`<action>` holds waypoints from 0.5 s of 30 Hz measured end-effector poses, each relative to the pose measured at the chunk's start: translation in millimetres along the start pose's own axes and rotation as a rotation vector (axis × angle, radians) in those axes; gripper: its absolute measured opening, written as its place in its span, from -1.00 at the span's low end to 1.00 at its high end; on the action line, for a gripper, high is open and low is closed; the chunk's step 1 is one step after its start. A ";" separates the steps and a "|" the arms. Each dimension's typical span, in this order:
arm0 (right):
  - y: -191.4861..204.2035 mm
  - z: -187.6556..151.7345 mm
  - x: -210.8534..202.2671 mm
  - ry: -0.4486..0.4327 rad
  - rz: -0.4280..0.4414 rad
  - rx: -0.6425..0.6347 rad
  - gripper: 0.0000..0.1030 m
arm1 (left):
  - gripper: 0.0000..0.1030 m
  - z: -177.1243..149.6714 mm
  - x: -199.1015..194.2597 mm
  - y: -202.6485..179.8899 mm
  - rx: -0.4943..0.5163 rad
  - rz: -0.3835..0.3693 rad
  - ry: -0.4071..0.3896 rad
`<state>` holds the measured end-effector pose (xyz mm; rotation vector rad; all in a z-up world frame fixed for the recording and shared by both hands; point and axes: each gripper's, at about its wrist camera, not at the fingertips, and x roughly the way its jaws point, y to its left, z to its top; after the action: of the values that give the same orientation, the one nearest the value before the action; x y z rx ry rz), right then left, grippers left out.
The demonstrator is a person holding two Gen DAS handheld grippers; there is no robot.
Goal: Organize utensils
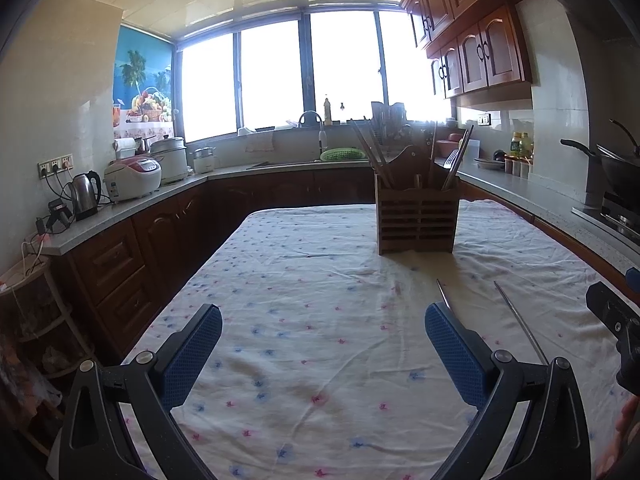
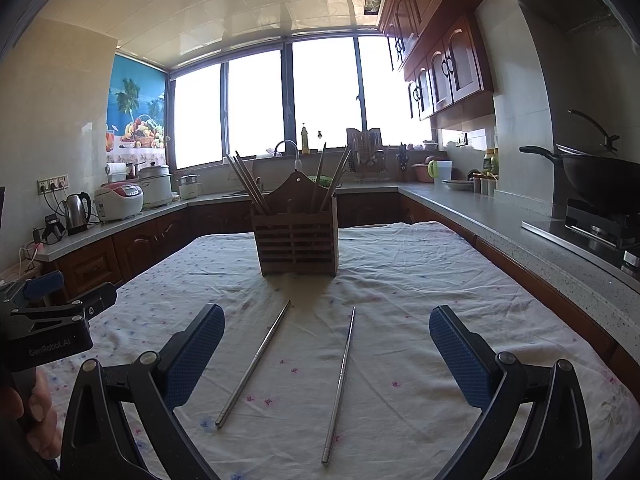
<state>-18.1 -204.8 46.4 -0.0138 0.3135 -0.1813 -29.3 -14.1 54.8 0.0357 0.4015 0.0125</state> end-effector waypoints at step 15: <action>0.3 -0.9 0.3 0.001 -0.001 -0.001 1.00 | 0.99 0.9 -1.6 -5.3 0.002 0.000 0.001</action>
<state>-18.1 -204.6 45.4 -0.0146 0.3149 -0.1825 -30.3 -19.4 56.1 0.0376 0.4028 0.0123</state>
